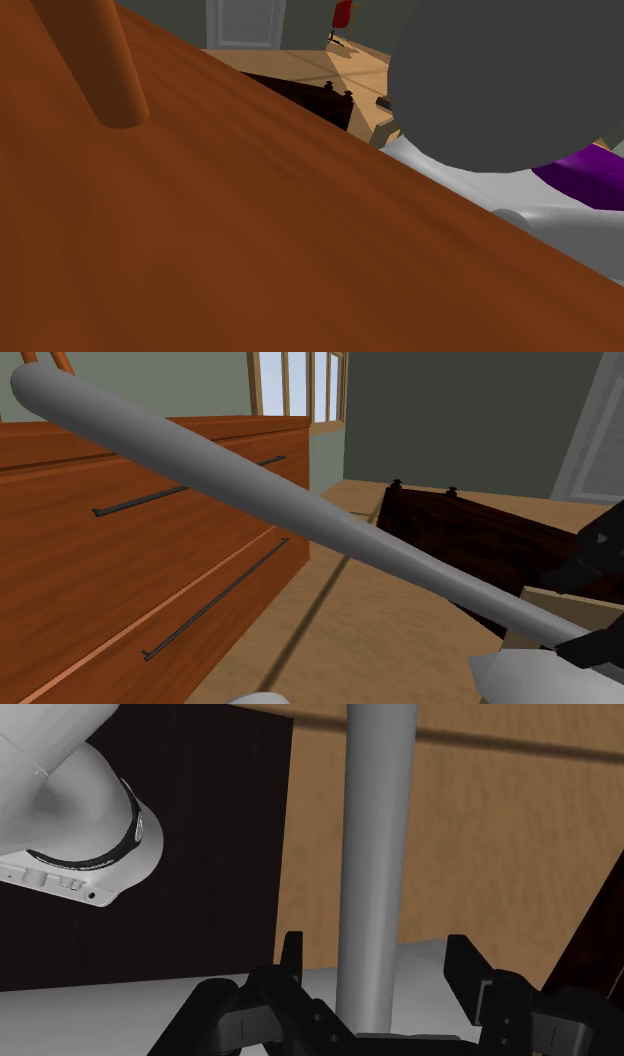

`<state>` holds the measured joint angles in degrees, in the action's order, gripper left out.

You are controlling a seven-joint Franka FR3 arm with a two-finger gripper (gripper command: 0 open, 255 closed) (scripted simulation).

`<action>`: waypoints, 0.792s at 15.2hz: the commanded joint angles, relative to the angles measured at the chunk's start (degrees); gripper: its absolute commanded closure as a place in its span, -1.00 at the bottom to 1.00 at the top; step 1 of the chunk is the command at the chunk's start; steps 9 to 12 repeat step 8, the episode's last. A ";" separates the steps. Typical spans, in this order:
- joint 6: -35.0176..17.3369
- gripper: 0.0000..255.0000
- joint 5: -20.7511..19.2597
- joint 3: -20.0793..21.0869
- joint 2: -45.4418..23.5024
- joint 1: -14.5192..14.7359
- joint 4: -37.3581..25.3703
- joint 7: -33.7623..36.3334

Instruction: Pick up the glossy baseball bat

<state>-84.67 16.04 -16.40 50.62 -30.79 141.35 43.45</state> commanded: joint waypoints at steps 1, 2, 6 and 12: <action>1.23 1.00 0.41 0.21 -0.28 0.30 -1.81 0.69; 1.83 1.00 0.50 0.25 -0.46 0.41 -2.66 0.97; 4.21 1.00 0.89 0.37 -1.30 0.89 -6.16 2.09; 4.30 1.00 0.91 0.36 -1.33 0.92 -6.29 2.14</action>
